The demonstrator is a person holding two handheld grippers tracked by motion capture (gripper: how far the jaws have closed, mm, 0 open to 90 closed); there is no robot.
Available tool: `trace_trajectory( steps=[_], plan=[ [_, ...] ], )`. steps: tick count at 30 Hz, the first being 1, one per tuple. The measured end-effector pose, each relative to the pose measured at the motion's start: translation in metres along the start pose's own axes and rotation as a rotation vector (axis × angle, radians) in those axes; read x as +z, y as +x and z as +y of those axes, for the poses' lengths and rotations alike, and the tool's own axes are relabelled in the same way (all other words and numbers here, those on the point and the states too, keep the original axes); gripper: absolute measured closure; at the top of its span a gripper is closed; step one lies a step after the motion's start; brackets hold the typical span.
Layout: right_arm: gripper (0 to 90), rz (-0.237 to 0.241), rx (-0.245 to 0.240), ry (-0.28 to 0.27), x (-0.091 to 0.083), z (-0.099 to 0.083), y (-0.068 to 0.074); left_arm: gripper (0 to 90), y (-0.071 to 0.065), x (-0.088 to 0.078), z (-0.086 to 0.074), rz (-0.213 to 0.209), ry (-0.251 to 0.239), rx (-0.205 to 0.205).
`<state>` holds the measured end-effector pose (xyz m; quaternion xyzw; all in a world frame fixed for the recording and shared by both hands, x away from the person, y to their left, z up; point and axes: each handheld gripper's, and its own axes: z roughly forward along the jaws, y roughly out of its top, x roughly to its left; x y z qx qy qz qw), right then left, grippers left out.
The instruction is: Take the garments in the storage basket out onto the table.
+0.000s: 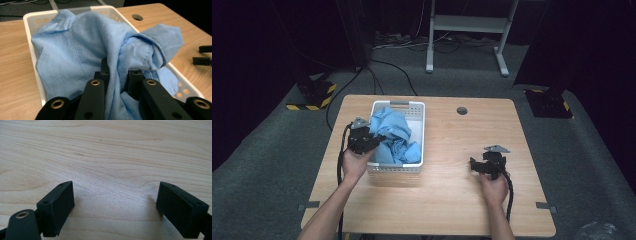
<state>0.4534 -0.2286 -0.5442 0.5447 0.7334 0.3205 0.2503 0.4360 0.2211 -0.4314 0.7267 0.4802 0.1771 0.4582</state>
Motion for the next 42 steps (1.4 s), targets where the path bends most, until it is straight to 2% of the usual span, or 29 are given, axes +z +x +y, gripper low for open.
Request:
trace_trajectory(
  steps=[6,16,26,36,42],
  plan=[
    [14.5,0.000,0.000,0.000,0.000,0.000,0.000,79.6,0.002,-0.013,0.010,-0.032,-0.049,-0.030],
    [14.4,0.000,0.000,0.000,0.000,0.000,0.000,79.6,-0.001,-0.032,0.025,-0.068,-0.101,-0.035],
    [14.4,0.000,0.000,0.000,0.000,0.000,0.000,79.5,-0.007,-0.035,0.037,-0.086,-0.127,-0.022],
    [14.4,0.000,0.000,0.000,0.000,0.000,0.000,79.1,-0.017,-0.044,0.052,-0.130,-0.183,-0.015],
    [14.4,0.000,0.000,0.000,0.000,0.000,0.000,79.1,-0.022,-0.046,0.058,-0.146,-0.192,-0.007]
  ],
)
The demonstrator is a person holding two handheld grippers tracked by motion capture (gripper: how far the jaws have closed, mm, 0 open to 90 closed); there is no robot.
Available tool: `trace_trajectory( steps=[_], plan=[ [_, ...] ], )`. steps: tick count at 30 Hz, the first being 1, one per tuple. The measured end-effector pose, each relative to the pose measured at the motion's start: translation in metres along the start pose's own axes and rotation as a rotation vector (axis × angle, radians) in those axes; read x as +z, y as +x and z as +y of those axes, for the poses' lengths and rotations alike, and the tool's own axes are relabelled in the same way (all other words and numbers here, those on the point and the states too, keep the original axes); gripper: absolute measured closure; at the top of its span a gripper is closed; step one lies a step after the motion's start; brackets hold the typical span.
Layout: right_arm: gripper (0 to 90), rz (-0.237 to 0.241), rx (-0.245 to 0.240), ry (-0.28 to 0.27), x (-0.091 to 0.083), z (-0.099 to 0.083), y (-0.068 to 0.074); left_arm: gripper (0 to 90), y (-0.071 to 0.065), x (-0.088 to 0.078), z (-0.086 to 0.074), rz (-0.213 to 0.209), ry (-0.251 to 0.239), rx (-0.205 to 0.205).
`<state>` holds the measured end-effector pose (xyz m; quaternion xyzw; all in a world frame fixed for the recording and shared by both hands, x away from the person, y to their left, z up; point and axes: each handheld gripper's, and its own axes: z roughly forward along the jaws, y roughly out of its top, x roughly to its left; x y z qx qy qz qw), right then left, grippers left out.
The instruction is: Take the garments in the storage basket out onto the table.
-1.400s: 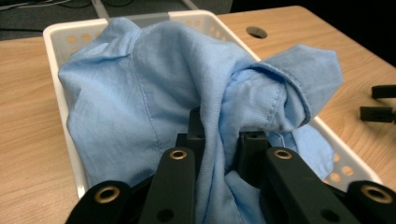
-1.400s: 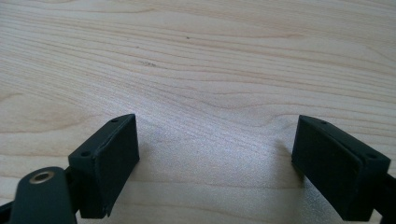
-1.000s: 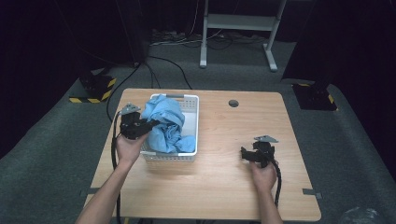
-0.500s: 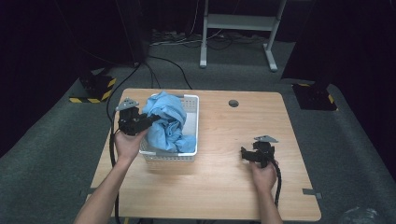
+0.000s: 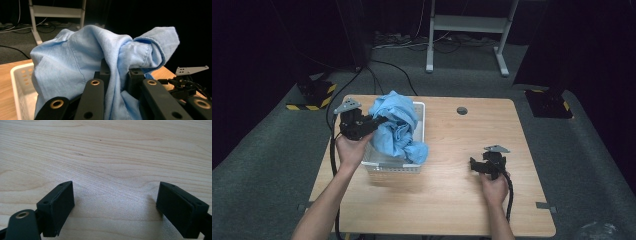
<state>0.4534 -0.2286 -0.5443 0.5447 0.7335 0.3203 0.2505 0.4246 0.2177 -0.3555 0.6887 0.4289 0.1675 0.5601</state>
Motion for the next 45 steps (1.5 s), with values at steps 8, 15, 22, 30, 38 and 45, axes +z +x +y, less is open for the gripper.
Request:
trace_trajectory(
  steps=[8,15,22,30,38,45],
  plan=[
    [14.4,0.000,0.000,0.000,0.000,0.000,0.000,78.8,-0.002,0.003,0.004,-0.019,-0.006,-0.010],
    [14.4,0.000,0.000,0.000,0.000,0.000,0.000,78.5,-0.008,0.007,0.009,-0.035,-0.012,0.004],
    [14.5,0.000,0.000,0.000,0.000,0.000,0.000,77.7,-0.016,0.013,0.015,-0.061,-0.012,0.016],
    [14.1,0.002,-0.003,0.001,0.000,0.000,0.000,77.9,-0.024,0.020,0.020,-0.081,0.000,0.032],
    [14.0,0.001,-0.003,0.001,0.000,0.000,0.000,78.2,-0.032,0.027,0.025,-0.107,0.003,0.043],
    [14.0,0.002,-0.003,0.000,0.000,0.000,0.000,78.2,-0.037,0.036,0.027,-0.128,0.004,0.044]
  ],
)
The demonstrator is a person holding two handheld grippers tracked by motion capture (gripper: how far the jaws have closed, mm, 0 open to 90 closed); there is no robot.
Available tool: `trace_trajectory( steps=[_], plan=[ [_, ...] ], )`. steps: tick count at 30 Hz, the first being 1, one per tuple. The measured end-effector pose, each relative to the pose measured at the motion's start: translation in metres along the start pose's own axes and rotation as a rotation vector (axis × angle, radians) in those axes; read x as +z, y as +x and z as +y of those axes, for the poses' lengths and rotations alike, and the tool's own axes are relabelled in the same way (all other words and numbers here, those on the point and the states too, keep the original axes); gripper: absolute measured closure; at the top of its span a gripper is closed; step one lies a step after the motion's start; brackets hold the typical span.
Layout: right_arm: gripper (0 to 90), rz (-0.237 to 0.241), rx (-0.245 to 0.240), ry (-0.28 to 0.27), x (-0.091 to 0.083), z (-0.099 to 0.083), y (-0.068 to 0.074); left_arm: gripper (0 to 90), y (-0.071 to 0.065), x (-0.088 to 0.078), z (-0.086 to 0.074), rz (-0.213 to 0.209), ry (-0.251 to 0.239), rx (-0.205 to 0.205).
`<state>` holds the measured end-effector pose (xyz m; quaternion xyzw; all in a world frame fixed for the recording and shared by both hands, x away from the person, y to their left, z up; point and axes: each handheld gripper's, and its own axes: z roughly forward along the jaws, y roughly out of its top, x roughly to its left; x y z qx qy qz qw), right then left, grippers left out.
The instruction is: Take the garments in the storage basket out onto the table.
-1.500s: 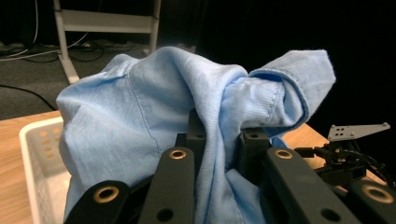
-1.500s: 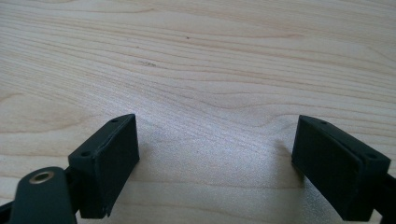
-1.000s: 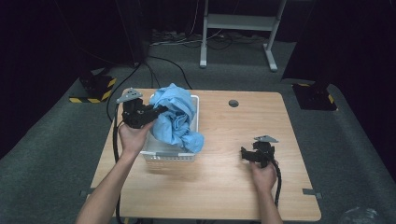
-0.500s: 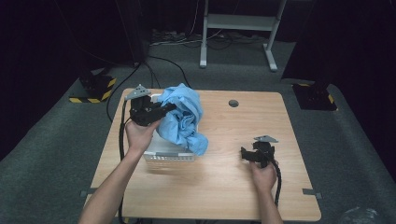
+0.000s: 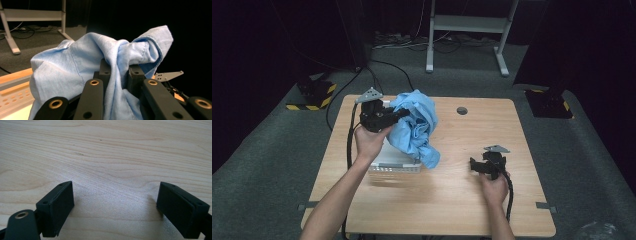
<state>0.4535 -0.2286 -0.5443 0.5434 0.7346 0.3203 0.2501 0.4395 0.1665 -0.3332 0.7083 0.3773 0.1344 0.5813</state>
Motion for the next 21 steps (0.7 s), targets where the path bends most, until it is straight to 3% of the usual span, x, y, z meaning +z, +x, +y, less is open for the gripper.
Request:
trace_trajectory(
  steps=[21],
  plan=[
    [14.0,0.000,0.001,0.000,0.000,0.000,0.000,78.0,-0.016,0.031,0.005,-0.047,0.012,0.027]
  ],
)
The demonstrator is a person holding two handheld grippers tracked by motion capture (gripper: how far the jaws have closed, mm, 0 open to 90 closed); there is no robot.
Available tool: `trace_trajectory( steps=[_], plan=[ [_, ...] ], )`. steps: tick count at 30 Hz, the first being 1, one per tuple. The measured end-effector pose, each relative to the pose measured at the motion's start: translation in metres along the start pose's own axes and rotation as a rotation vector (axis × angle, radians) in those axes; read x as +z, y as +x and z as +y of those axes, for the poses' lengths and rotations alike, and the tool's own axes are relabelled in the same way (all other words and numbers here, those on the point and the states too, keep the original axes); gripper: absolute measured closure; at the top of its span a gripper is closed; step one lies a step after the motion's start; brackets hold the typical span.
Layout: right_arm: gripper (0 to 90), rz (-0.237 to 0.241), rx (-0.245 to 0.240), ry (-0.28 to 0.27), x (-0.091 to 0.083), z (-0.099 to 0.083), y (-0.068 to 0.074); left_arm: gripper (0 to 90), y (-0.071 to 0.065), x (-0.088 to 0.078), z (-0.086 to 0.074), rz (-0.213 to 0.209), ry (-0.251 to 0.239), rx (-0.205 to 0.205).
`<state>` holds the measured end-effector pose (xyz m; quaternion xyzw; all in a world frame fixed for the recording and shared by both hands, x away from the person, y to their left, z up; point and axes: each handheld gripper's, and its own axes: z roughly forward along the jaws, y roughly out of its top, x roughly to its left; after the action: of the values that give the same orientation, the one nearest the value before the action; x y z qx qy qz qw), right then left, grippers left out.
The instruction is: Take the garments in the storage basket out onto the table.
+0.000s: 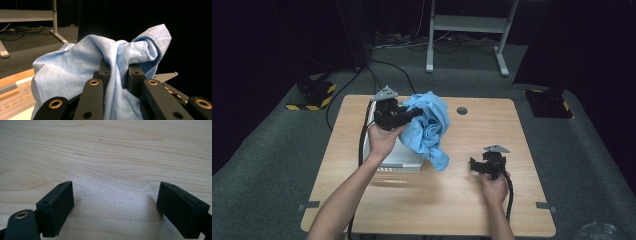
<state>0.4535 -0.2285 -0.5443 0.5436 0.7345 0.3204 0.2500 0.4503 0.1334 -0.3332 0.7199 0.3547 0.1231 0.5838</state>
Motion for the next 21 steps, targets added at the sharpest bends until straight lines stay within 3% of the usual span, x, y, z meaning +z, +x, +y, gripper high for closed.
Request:
trace_trajectory(
  steps=[21],
  plan=[
    [14.0,0.000,-0.002,0.000,0.000,0.000,0.000,77.7,-0.006,0.024,0.001,-0.022,0.006,0.002]
  ],
)
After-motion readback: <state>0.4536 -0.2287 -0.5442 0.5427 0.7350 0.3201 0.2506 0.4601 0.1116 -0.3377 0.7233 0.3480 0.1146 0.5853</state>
